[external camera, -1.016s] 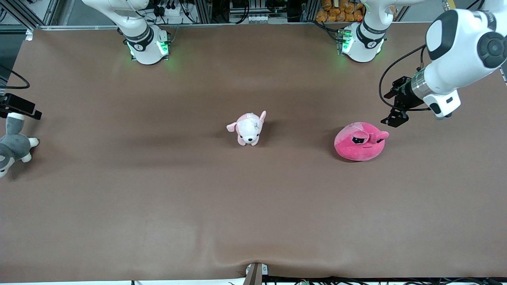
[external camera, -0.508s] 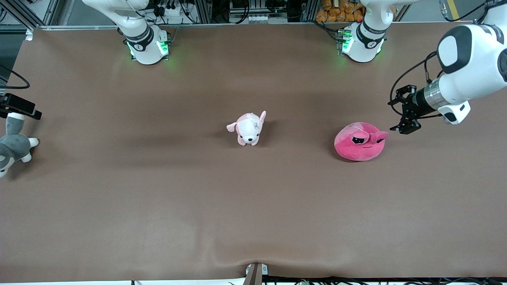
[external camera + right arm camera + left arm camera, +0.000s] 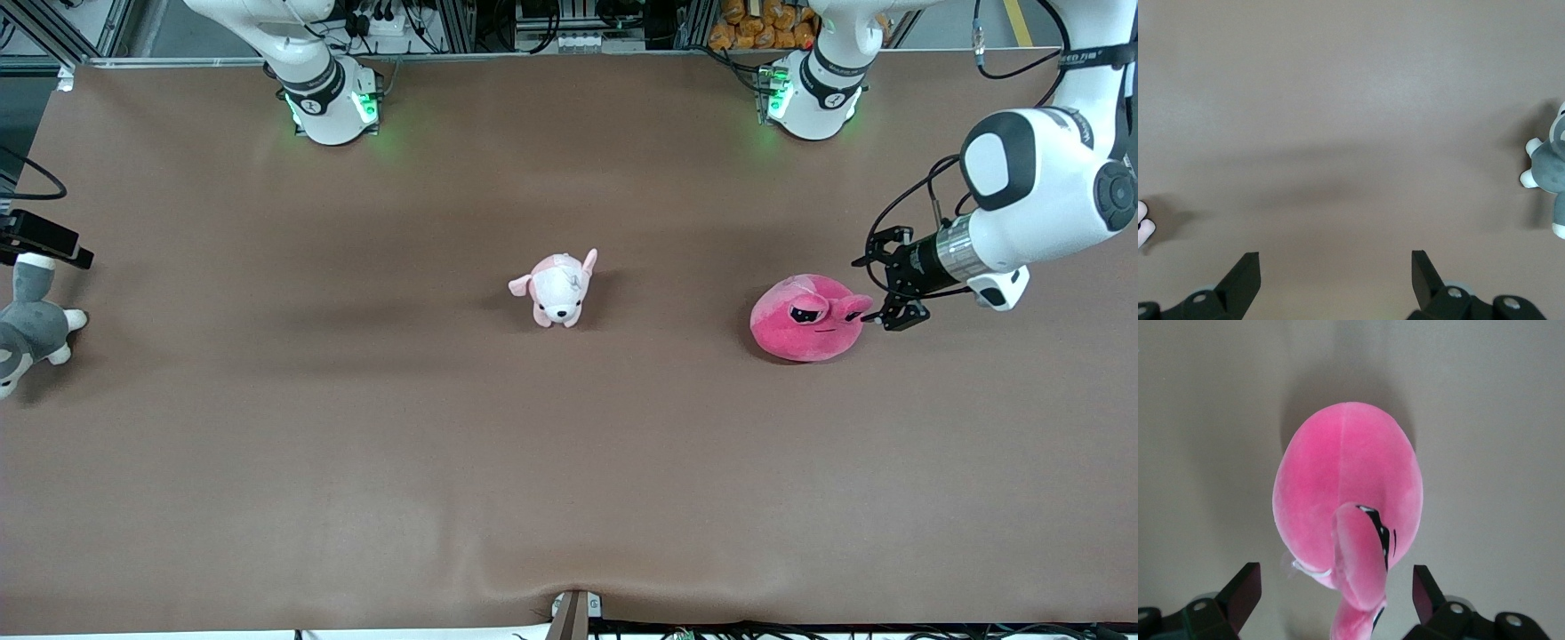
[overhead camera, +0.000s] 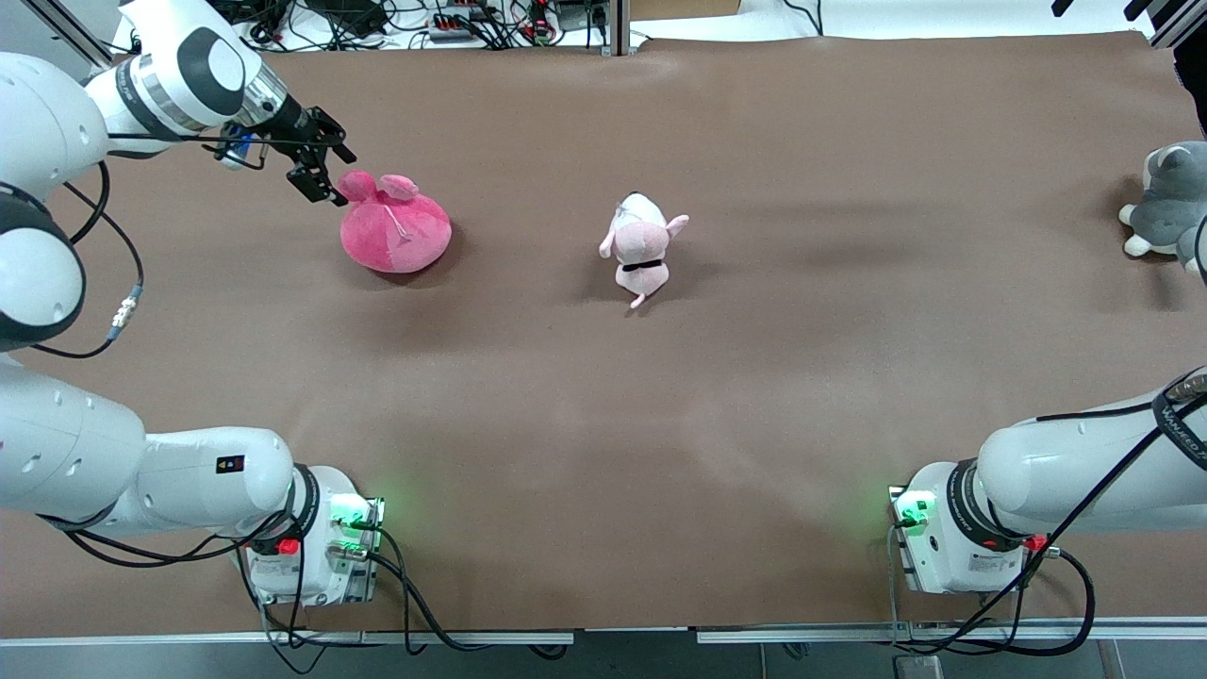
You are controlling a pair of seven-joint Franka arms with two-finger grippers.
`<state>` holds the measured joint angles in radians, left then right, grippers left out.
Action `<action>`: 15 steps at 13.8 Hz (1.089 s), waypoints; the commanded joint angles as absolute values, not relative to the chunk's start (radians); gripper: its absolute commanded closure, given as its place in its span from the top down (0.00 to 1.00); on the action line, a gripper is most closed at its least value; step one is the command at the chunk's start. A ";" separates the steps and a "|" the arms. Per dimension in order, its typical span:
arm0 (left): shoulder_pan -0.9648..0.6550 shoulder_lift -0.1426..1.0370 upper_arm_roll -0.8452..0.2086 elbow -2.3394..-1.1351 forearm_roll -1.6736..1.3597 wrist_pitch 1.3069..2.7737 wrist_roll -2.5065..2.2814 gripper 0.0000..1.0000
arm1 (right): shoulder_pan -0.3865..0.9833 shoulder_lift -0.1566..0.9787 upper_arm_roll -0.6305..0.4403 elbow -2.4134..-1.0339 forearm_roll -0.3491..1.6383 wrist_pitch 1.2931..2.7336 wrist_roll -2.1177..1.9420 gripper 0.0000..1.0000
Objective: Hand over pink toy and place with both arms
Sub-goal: 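Lower the left gripper and grasp the pink toy's neck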
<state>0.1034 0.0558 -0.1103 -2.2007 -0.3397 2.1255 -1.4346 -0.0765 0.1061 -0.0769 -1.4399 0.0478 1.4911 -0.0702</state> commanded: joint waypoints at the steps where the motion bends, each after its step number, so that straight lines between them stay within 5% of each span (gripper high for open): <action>1: 0.109 0.077 -0.118 -2.174 -0.359 2.131 -1.445 0.92 | -0.086 0.101 -0.072 -1.445 0.060 1.497 -0.078 1.00; 8: 0.109 0.116 -0.118 -2.164 -0.359 2.131 -1.445 0.70 | -0.091 0.101 -0.074 -1.445 0.061 1.497 -0.086 1.00; 10: 0.109 0.123 -0.117 -2.163 -0.382 2.131 -1.445 0.45 | -0.092 0.101 -0.074 -1.447 0.060 1.491 -0.087 1.00; 11: 0.109 0.123 -0.117 -2.157 -0.390 2.131 -1.443 0.17 | -0.087 0.100 -0.074 -1.445 0.060 1.491 -0.084 1.00; 12: 0.109 0.127 -0.118 -2.151 -0.390 2.131 -1.442 0.00 | -0.084 0.100 -0.074 -1.443 0.060 1.494 -0.081 1.00; 15: 0.107 0.136 -0.118 -2.119 -0.388 2.115 -1.427 0.00 | -0.084 0.100 -0.072 -1.443 0.061 1.496 -0.081 1.00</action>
